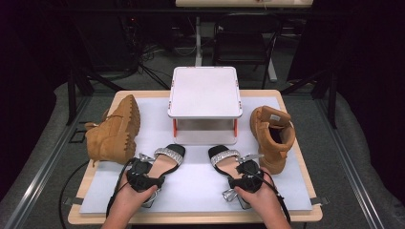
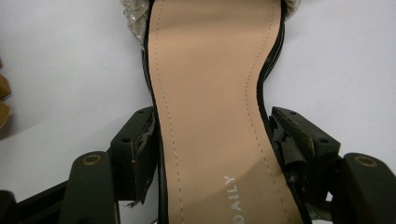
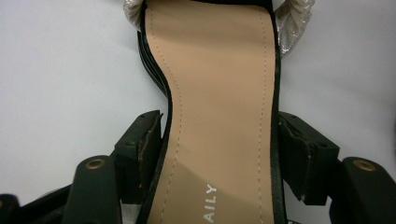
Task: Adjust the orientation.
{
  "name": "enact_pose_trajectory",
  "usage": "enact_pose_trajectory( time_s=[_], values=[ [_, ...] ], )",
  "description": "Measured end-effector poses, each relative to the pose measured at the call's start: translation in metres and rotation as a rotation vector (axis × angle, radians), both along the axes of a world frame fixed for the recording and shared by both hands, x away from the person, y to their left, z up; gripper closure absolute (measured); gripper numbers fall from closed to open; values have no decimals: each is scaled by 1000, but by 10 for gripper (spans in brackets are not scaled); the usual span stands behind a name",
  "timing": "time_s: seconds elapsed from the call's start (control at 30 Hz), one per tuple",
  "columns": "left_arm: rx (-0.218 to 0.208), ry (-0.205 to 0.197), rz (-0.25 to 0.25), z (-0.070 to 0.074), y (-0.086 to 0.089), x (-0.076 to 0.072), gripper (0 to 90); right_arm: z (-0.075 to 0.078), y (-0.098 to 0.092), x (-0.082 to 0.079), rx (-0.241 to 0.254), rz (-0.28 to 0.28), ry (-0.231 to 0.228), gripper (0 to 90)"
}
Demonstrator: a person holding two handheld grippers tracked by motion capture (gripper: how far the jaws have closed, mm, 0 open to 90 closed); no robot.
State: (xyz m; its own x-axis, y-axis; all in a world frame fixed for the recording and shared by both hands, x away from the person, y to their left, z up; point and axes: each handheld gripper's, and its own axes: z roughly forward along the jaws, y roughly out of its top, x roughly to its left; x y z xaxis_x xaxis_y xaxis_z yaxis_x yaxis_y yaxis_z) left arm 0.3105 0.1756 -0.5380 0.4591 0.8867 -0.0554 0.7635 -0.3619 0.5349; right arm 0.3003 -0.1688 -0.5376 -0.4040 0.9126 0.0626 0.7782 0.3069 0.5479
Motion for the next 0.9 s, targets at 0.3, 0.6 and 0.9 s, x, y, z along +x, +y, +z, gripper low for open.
enact_pose_trajectory(
  time_s=[0.3, 0.6, 0.9],
  values=[
    [14, 3, 21, 1, -2, 0, 369, 0, -1, -1, 19, -24, -4, 365],
    [-6, 8, 50, 1, 0, 0, 390, 0, -1, -4, 29, -47, -20, 389],
    [-8, -1, 57, 1, 2, -1, 417, 1, -3, -6, 30, -42, -26, 406]
  ],
)
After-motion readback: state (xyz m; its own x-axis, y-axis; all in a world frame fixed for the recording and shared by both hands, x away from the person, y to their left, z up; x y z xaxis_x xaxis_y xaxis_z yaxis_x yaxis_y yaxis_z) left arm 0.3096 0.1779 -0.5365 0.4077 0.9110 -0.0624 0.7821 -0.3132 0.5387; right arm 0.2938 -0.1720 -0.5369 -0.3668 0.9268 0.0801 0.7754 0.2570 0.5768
